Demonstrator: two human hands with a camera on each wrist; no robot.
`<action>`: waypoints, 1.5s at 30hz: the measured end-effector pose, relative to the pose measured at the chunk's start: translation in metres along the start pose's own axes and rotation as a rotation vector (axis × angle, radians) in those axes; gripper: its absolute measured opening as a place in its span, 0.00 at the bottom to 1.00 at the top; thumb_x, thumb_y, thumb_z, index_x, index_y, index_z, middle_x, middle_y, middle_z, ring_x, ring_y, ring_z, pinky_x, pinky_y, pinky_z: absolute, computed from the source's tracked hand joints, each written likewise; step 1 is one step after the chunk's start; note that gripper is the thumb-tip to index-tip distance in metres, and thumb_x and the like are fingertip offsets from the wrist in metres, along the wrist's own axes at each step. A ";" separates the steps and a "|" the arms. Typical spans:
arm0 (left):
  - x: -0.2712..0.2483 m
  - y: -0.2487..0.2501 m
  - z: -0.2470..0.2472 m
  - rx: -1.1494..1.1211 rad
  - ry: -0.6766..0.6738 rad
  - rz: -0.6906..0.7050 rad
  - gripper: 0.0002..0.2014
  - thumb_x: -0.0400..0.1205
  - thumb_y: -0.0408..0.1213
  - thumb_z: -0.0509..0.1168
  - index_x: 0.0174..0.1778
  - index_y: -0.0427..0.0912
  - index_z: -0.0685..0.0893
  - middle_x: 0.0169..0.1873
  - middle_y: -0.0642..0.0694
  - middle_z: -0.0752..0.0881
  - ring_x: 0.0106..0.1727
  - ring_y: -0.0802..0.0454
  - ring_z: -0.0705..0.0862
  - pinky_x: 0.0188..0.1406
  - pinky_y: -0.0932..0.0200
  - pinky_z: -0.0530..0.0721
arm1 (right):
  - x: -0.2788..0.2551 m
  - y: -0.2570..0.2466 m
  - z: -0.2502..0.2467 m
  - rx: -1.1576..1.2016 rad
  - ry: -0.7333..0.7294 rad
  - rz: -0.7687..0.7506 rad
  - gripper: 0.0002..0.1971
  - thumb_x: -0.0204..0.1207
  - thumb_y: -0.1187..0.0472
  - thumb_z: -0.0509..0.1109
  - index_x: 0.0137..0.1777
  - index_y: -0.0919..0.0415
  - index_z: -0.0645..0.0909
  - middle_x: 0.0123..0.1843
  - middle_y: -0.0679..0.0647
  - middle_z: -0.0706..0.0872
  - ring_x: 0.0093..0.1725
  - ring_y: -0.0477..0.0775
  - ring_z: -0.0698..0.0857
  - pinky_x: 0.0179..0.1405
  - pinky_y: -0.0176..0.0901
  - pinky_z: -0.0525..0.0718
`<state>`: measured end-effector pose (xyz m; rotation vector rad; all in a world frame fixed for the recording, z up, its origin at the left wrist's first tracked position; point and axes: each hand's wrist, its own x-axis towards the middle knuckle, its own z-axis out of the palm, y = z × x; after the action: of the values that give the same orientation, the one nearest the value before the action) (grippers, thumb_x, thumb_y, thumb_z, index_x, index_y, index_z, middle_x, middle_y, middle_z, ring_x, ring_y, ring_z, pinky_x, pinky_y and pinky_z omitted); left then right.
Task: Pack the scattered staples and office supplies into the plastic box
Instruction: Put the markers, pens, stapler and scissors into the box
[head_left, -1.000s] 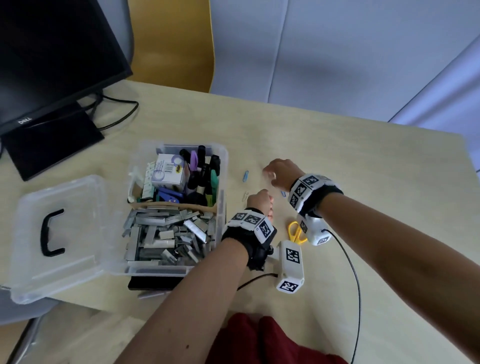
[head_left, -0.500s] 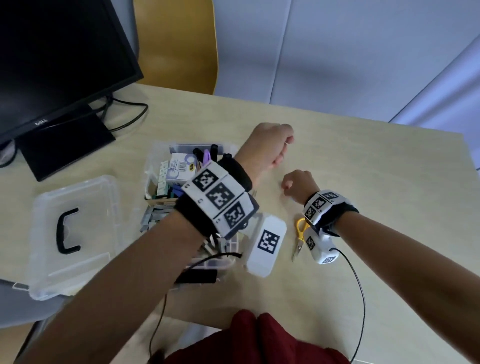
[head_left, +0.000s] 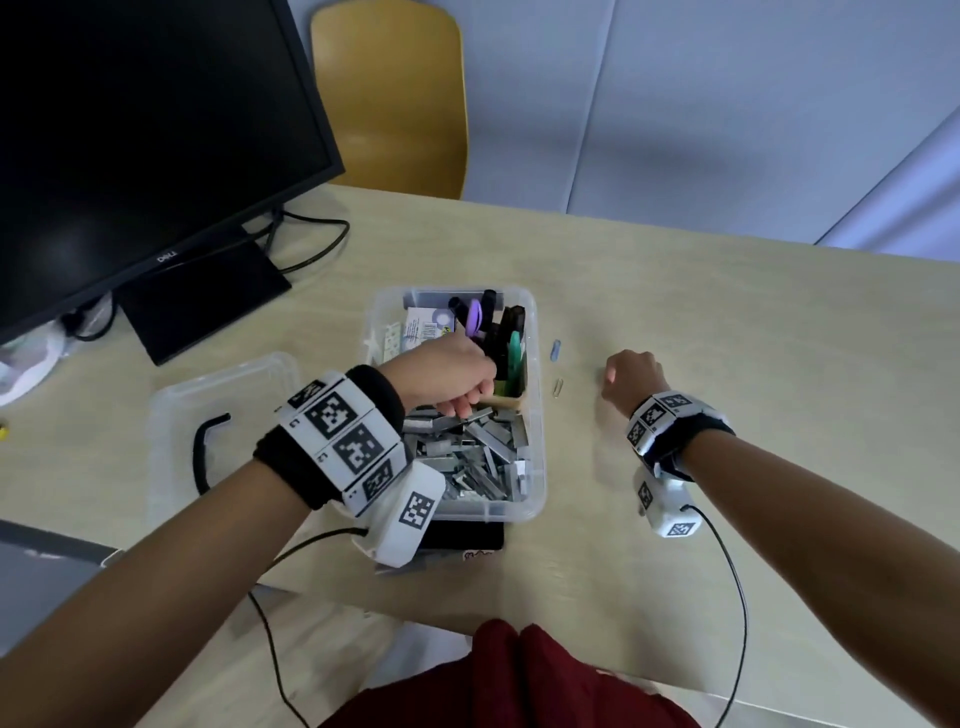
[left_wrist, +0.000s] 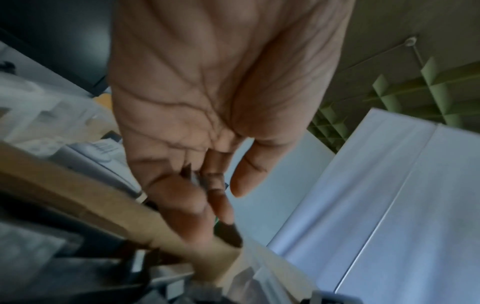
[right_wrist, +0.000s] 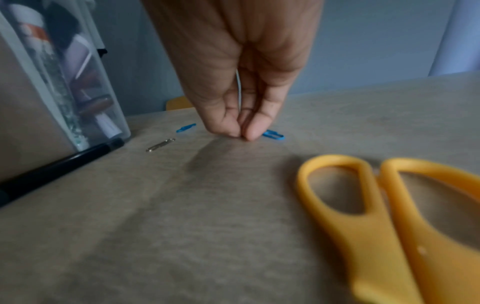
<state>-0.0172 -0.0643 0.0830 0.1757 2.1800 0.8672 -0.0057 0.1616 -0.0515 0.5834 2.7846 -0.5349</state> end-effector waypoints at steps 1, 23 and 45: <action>0.000 -0.002 0.001 0.018 -0.017 -0.004 0.13 0.83 0.30 0.53 0.34 0.39 0.77 0.29 0.47 0.78 0.27 0.55 0.78 0.20 0.72 0.73 | -0.001 -0.001 0.001 -0.002 0.010 0.012 0.11 0.72 0.72 0.62 0.50 0.66 0.84 0.52 0.67 0.84 0.52 0.68 0.82 0.48 0.49 0.80; 0.029 -0.015 -0.068 0.469 0.349 -0.084 0.19 0.83 0.39 0.57 0.68 0.36 0.73 0.67 0.36 0.74 0.67 0.38 0.74 0.63 0.51 0.74 | -0.019 -0.004 -0.004 0.152 0.049 0.010 0.06 0.70 0.66 0.73 0.45 0.68 0.85 0.49 0.64 0.87 0.55 0.64 0.81 0.44 0.40 0.71; 0.070 -0.019 -0.089 0.707 0.245 -0.178 0.21 0.84 0.34 0.56 0.74 0.33 0.66 0.68 0.31 0.74 0.67 0.35 0.75 0.60 0.49 0.76 | -0.069 -0.071 -0.065 0.679 0.155 -0.422 0.11 0.70 0.69 0.73 0.50 0.55 0.85 0.37 0.40 0.80 0.32 0.32 0.80 0.37 0.22 0.78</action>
<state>-0.1255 -0.0989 0.0702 0.2204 2.6068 -0.0129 0.0153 0.1039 0.0494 0.1388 2.8355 -1.6160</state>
